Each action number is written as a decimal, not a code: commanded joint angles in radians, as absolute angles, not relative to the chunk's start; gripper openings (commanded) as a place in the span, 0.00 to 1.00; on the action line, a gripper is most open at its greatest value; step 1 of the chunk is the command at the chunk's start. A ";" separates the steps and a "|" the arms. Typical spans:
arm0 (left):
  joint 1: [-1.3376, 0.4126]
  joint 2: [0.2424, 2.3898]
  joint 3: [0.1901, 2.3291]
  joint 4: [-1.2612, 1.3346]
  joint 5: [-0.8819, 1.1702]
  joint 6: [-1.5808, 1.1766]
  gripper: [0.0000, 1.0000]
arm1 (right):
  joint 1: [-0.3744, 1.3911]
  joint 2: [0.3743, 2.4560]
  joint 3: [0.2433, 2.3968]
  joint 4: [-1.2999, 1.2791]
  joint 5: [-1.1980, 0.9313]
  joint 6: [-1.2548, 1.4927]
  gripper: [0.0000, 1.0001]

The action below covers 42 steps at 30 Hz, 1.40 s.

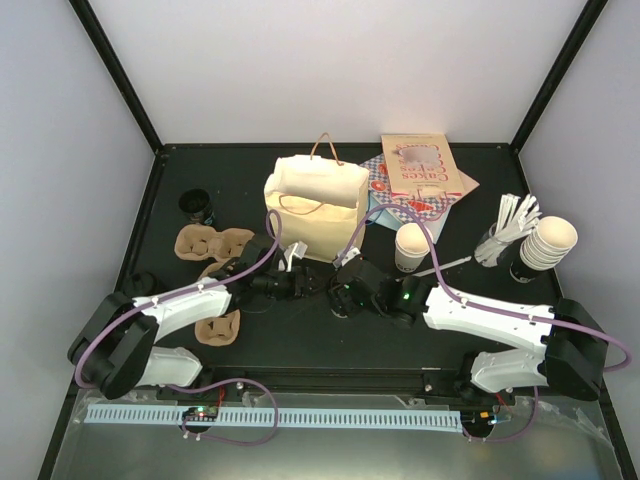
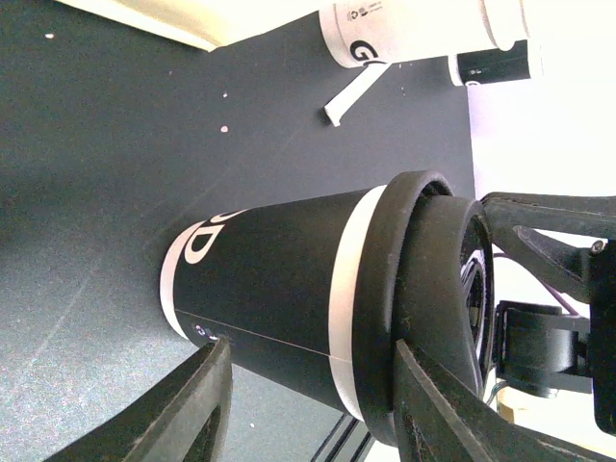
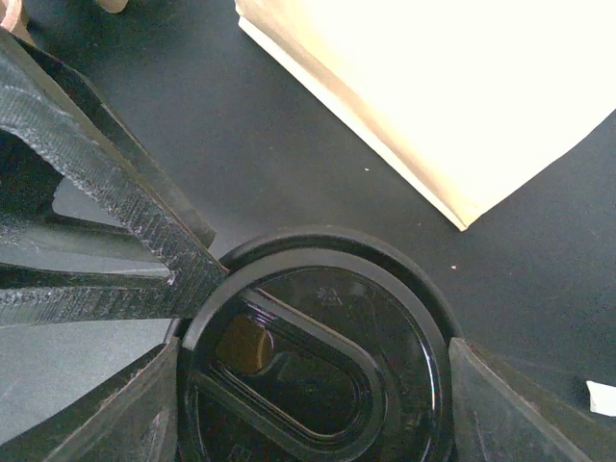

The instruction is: Pack the takeout coffee

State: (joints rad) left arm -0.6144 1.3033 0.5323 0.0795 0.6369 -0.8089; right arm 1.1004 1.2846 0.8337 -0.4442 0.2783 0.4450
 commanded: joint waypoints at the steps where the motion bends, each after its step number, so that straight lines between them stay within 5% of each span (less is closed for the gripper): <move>1: -0.623 1.353 0.535 0.031 0.570 -0.815 0.47 | 1.134 1.347 0.766 -0.576 0.099 0.472 0.66; 42: -0.621 1.227 0.567 0.068 0.600 -0.841 0.46 | 1.124 1.411 0.917 -0.638 0.087 0.320 0.67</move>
